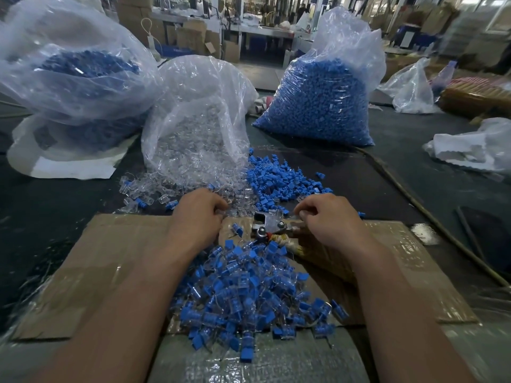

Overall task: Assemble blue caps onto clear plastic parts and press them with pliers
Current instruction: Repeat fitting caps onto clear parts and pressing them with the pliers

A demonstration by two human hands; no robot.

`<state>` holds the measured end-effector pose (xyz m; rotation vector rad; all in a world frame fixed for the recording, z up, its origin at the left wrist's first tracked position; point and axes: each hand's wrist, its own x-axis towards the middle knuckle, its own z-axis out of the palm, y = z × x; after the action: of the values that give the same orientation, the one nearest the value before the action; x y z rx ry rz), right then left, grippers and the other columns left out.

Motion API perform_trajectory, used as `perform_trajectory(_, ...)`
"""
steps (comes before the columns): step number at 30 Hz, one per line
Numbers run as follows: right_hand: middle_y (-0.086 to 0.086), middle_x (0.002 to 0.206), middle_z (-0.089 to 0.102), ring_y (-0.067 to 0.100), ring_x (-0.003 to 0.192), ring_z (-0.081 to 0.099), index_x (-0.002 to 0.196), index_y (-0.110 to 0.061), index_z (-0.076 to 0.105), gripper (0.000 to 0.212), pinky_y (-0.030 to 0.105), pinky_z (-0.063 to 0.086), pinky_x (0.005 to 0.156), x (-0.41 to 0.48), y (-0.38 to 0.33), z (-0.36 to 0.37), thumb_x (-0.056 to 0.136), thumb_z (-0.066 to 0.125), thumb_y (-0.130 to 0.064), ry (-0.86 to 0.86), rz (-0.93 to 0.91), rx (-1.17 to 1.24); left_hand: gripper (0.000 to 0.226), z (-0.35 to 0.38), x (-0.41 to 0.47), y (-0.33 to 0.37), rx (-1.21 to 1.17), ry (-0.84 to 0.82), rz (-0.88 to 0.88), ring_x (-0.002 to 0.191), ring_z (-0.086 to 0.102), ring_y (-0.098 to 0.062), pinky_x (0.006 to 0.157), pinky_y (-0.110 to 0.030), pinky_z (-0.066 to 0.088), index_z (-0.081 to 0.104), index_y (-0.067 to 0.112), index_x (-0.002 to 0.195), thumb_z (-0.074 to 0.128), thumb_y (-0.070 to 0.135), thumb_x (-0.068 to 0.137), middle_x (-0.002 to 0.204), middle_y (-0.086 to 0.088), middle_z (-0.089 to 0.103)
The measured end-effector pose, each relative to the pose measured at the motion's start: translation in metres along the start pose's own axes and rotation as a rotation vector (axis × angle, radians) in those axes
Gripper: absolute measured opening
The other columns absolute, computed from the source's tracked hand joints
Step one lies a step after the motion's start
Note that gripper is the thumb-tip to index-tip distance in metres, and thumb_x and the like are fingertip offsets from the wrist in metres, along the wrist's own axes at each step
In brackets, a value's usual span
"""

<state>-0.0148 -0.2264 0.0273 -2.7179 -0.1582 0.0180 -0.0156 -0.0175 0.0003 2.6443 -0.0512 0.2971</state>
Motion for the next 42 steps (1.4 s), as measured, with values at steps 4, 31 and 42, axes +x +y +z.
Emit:
perform_trajectory(4, -0.003, 0.108, 0.063, 0.009, 0.086, 0.049, 0.102, -0.020, 0.066, 0.021, 0.026, 0.040, 0.073, 0.001, 0.001, 0.000, 0.094, 0.047, -0.015, 0.026, -0.001, 0.013, 0.020, 0.000, -0.002, 0.001, -0.107, 0.080, -0.010, 0.084, 0.049, -0.009, 0.080, -0.025, 0.038, 0.067, 0.012, 0.107, 0.059, 0.011, 0.088, 0.107, -0.005, 0.066)
perform_trajectory(31, -0.001, 0.106, 0.065, 0.013, 0.094, 0.058, 0.114, -0.020, 0.064, 0.030, 0.034, 0.049, 0.087, 0.023, -0.004, 0.026, 0.085, 0.063, -0.011, 0.063, -0.091, 0.081, 0.013, -0.019, -0.014, 0.018, -0.656, 0.126, -0.019, 0.073, 0.063, -0.004, 0.063, -0.012, 0.045, 0.065, 0.026, 0.085, 0.069, 0.013, 0.081, 0.083, 0.008, 0.066)
perform_trajectory(42, 0.002, 0.115, 0.061, 0.017, 0.098, 0.055, 0.113, -0.024, 0.063, 0.028, 0.036, 0.048, 0.088, 0.026, -0.003, 0.027, 0.090, 0.054, -0.011, -0.032, -0.143, 0.088, 0.032, -0.020, -0.014, 0.021, -0.721, 0.051, -0.074, 0.079, 0.066, -0.016, 0.056, -0.026, 0.057, 0.064, 0.016, 0.105, 0.070, 0.002, 0.076, 0.092, -0.002, 0.065)
